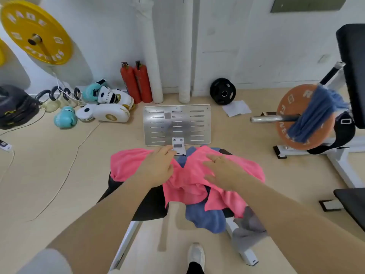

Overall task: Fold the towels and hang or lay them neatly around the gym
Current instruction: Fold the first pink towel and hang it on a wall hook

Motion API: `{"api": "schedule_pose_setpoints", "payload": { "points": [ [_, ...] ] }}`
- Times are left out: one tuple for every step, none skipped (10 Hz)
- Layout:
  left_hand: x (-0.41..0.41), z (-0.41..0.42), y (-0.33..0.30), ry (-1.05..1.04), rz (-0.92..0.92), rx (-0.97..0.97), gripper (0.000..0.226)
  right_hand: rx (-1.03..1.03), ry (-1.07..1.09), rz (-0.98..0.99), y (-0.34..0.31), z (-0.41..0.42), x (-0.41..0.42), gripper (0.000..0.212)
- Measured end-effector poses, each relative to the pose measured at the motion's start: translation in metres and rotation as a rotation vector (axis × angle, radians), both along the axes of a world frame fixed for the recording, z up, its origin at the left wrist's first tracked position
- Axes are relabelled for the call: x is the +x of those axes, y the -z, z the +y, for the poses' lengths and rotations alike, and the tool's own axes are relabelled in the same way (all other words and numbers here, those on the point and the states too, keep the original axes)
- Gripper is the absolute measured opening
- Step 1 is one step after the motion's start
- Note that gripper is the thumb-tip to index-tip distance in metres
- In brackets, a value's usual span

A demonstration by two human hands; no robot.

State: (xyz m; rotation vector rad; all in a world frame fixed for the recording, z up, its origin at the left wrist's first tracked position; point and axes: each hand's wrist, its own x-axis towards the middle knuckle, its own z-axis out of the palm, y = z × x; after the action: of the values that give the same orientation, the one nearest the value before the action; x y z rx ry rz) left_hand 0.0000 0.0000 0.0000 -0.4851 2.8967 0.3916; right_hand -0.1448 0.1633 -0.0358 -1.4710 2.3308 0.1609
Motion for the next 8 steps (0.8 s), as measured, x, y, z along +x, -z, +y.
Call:
{"api": "schedule_pose_setpoints", "payload": {
  "points": [
    [-0.015, 0.000, 0.006, -0.024, 0.022, 0.017, 0.049, 0.034, -0.013, -0.342, 0.010, -0.011, -0.011, 0.038],
    [-0.022, 0.001, 0.011, -0.015, 0.003, 0.027, 0.047, 0.160, -0.096, -0.185, 0.027, -0.012, -0.010, 0.071],
    [-0.025, 0.001, 0.013, -0.029, 0.005, 0.031, 0.048, 0.116, -0.081, 0.042, 0.036, -0.014, 0.002, 0.070],
    [-0.026, 0.001, 0.009, -0.026, -0.020, 0.032, 0.046, 0.082, -0.107, 0.080, 0.040, -0.023, 0.000, 0.054],
    [-0.029, 0.003, 0.001, -0.025, -0.026, 0.039, 0.043, 0.054, -0.009, -0.109, 0.028, -0.019, -0.013, 0.038],
    [-0.035, 0.008, -0.015, -0.013, -0.006, 0.059, 0.041, -0.062, 0.193, -0.378, 0.003, -0.012, -0.021, 0.034],
    [-0.040, 0.017, -0.032, -0.001, 0.109, 0.114, 0.037, -0.248, 0.378, -0.511, -0.021, -0.008, -0.025, 0.033],
    [-0.043, 0.027, -0.053, 0.017, 0.208, 0.211, 0.034, -0.541, 0.614, -0.707, -0.049, -0.015, -0.022, 0.025]
  ]
}}
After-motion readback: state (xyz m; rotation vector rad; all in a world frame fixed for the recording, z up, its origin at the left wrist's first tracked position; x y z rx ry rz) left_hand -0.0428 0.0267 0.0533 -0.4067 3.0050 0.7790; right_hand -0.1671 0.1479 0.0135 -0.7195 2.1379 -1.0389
